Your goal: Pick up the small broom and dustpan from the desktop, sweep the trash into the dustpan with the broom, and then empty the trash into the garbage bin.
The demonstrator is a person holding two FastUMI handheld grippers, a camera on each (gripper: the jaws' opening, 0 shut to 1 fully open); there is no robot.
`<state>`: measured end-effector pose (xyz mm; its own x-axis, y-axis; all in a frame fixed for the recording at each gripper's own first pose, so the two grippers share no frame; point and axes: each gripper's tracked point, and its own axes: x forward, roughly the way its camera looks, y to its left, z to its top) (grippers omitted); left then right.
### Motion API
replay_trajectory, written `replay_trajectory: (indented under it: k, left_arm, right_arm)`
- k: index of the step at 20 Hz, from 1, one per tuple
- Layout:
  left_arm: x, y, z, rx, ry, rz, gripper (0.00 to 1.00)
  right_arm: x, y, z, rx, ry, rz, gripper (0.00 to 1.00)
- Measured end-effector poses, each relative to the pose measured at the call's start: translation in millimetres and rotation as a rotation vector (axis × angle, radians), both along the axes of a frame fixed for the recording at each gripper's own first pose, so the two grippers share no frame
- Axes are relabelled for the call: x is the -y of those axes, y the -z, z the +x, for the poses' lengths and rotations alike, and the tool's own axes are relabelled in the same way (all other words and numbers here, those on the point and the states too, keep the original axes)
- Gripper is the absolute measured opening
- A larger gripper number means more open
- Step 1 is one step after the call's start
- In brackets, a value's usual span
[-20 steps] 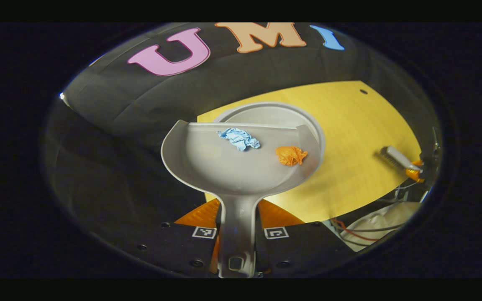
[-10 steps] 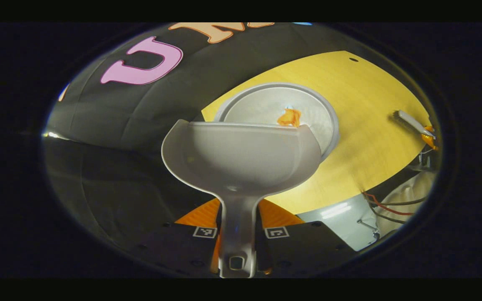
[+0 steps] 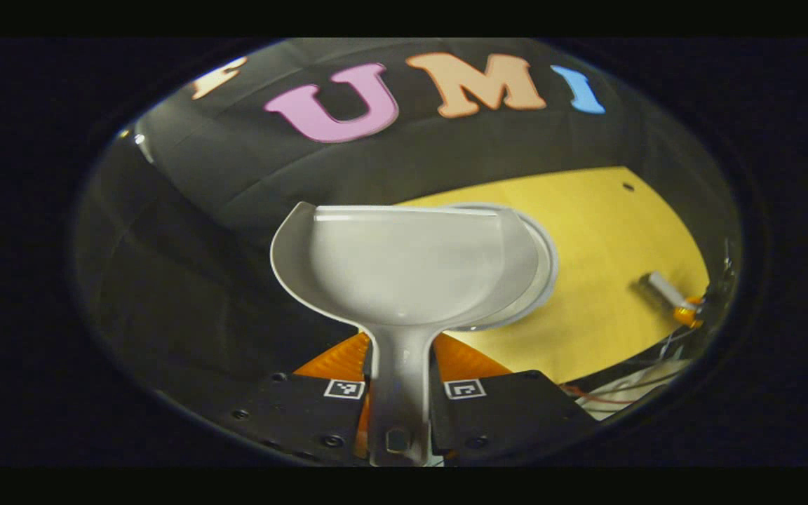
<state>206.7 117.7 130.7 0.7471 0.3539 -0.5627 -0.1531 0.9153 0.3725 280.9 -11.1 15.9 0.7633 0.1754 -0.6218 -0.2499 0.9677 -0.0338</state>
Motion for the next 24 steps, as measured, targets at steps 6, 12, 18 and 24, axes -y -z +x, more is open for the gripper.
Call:
replay_trajectory:
  k: [6,12,18,24]
  left_arm:
    - [108,-41,39,0.274,0.172,-0.072,0.27]
    - [247,35,76,0.303,0.361,-0.244,0.27]
    - [285,159,77,0.229,0.325,-0.259,0.27]
    - [260,282,45,0.117,0.125,-0.349,0.27]
  right_arm:
    - [0,-5,-3,0.013,0.083,0.046,0.24]
    - [6,0,3,0.030,0.207,0.066,0.27]
    - [31,4,4,0.014,0.301,0.131,0.27]
    - [12,14,22,-0.005,0.310,0.153,0.27]
